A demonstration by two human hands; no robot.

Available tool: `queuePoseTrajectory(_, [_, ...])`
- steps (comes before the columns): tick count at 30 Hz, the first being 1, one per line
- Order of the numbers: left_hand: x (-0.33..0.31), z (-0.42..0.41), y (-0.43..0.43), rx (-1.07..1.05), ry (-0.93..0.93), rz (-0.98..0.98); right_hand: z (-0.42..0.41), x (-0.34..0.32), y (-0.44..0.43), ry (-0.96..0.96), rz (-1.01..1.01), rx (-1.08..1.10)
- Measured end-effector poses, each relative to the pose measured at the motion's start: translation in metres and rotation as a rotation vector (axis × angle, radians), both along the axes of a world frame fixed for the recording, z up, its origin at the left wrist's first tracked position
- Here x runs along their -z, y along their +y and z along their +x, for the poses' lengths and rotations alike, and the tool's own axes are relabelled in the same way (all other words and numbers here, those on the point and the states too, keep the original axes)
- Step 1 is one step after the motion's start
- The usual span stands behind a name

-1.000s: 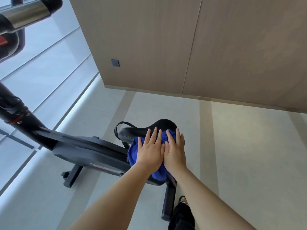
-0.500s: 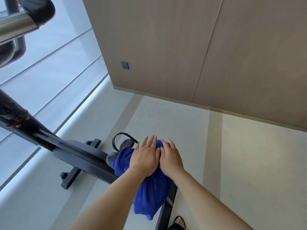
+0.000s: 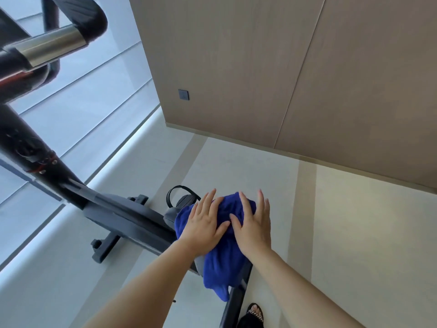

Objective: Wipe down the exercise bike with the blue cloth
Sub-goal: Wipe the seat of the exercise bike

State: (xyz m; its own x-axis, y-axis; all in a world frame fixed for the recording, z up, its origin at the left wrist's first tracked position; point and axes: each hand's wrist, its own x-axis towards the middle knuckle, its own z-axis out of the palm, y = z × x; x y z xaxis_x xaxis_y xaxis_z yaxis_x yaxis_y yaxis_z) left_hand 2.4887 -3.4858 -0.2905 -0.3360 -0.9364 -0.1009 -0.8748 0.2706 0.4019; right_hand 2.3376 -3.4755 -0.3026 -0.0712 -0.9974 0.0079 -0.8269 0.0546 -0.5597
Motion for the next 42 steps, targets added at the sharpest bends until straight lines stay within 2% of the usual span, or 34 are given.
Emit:
queuePoseTrajectory(2, [0.003,0.019,0.013,0.083,-0.09,-0.023,0.01,-0.001,0.016,0.0,0.003,-0.048])
queuePoseTrajectory(4, [0.004,0.033,0.024,0.135,-0.155,-0.03,0.022,0.004,0.034,0.084,0.085,-0.154])
queuePoseTrajectory(6, [0.0,0.04,0.028,0.152,-0.14,-0.041,0.031,0.004,0.045,0.163,0.103,-0.164])
queuePoseTrajectory(12, [-0.011,0.05,0.043,0.216,-0.025,-0.045,0.046,-0.003,0.079,0.238,0.08,-0.203])
queuePoseTrajectory(17, [-0.015,0.076,0.043,0.316,-0.081,-0.15,0.066,-0.005,0.092,0.286,0.044,-0.159])
queuePoseTrajectory(22, [-0.02,0.105,0.019,0.27,-0.146,-0.252,0.106,0.0,0.08,0.345,0.088,-0.121])
queuePoseTrajectory(27, [0.004,0.117,0.009,0.257,-0.24,-0.028,0.13,0.011,0.044,0.528,0.126,-0.065])
queuePoseTrajectory(30, [0.01,0.116,0.001,0.283,-0.257,0.007,0.124,0.014,0.021,0.585,0.139,-0.098])
queuePoseTrajectory(34, [0.005,0.11,-0.019,0.29,-0.219,0.061,0.117,0.012,-0.005,0.53,0.152,-0.196])
queuePoseTrajectory(38, [-0.003,0.11,-0.046,0.344,-0.186,0.151,0.105,0.011,-0.021,0.474,0.024,-0.306])
queuePoseTrajectory(42, [-0.004,0.115,-0.057,0.345,-0.112,0.217,0.101,0.008,-0.029,0.435,-0.005,-0.369])
